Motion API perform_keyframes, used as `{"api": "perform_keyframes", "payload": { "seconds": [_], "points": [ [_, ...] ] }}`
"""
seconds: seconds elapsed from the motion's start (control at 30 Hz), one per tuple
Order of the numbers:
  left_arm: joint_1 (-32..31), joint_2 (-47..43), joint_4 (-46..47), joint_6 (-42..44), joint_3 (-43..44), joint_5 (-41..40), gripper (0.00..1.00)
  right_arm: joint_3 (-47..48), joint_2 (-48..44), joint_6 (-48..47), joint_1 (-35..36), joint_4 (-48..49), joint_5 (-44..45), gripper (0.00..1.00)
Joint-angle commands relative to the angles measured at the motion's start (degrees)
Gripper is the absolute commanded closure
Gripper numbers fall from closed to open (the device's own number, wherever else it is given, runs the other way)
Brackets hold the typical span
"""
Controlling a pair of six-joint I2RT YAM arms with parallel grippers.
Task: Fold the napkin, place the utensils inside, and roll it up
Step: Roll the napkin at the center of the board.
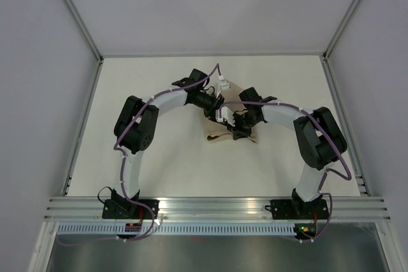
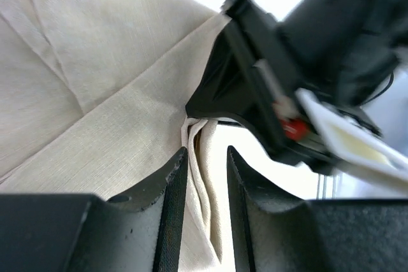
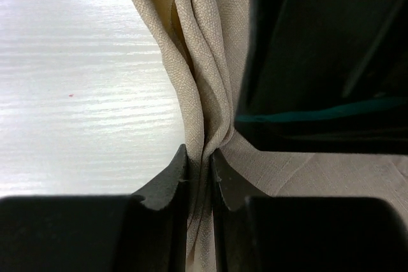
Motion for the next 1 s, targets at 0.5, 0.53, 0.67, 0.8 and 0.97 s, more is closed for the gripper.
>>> {"api": "perform_keyframes", "payload": {
  "seconds": [0.5, 0.53, 0.67, 0.8, 0.97],
  "points": [
    [1.54, -34.19, 48.17, -12.75, -36.34, -30.57, 0.66, 22.35, 22.87, -7.54, -7.52, -34.37, -12.32, 1.00],
    [-0.03, -35.68, 49.14, -10.38, -39.32, -32.23, 0.66, 23.05, 24.19, -7.62, -7.69, -34.98, -12.32, 1.00],
    [-6.27, -39.65, 51.35, -0.36, -43.21, -41.72, 0.62, 27.35, 27.71, -6.66, -7.78, -37.62, -12.41, 0.99],
    [-12.95, -38.25, 50.47, 11.23, -43.74, -49.72, 0.62, 31.05, 30.87, -5.44, -7.87, -40.52, -12.15, 0.99],
    [-20.95, -35.79, 53.81, 20.12, -46.11, -56.68, 0.59, 35.09, 34.65, -4.72, -8.22, -43.51, -12.67, 1.00]
  ]
}}
